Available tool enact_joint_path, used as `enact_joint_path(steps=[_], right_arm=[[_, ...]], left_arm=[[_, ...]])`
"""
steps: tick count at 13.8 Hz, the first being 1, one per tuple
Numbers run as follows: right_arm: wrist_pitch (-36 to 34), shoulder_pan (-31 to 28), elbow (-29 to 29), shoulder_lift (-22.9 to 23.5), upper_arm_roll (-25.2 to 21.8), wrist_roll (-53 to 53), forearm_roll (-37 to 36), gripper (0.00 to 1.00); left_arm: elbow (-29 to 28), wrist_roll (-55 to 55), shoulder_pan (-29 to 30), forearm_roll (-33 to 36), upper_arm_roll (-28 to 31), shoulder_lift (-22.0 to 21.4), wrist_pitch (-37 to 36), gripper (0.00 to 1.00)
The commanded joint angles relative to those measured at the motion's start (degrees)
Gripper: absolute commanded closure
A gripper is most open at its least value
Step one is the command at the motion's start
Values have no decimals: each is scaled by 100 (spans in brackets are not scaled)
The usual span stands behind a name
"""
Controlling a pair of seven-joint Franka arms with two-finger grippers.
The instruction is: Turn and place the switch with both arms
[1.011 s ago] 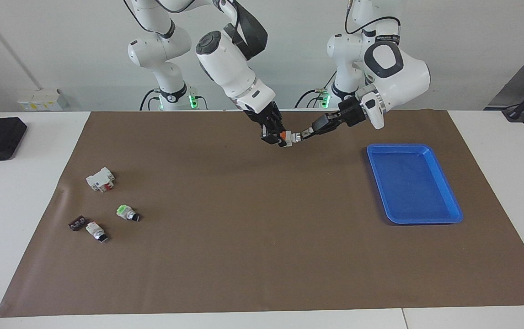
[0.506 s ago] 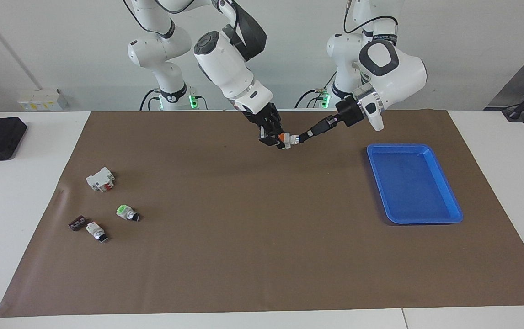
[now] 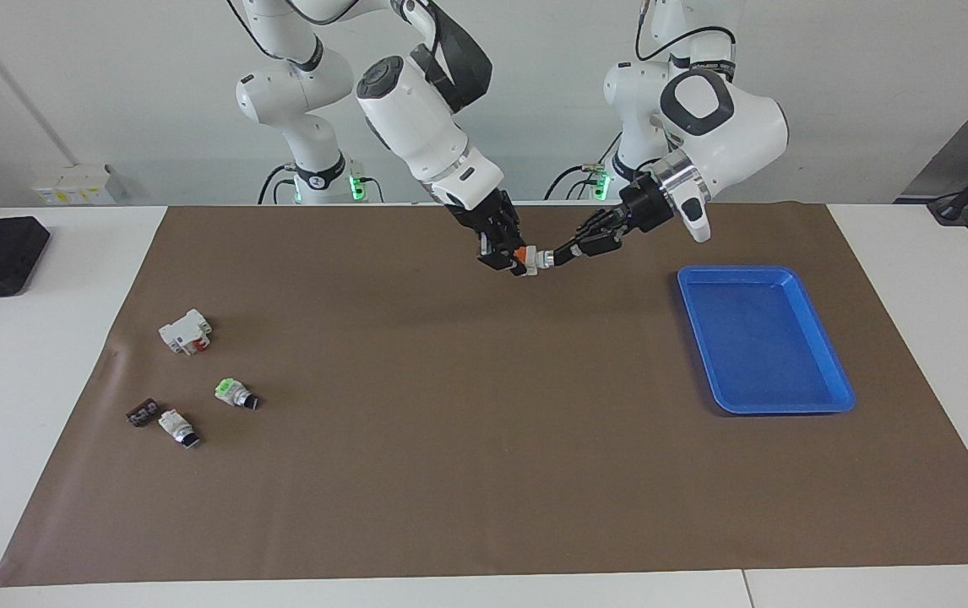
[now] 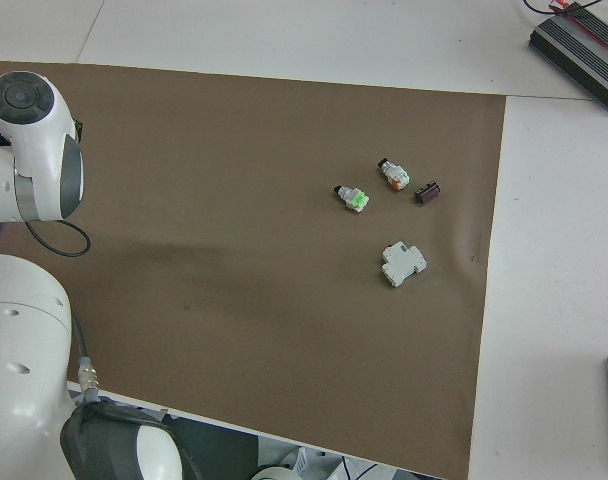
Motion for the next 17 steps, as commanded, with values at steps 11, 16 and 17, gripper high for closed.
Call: enact_joint_path(steps=[11, 16, 17], right_arm=[[-39, 57, 18, -24, 102, 207, 6, 100], [-39, 109, 18, -33, 102, 207, 6, 100], [-39, 110, 18, -33, 102, 207, 6, 100]], left_arm=[[263, -3996, -27, 1079, 24, -27, 371, 100], [255, -4954, 131, 1097, 33, -27, 371, 100], [255, -5086, 175, 1097, 33, -27, 371, 100]])
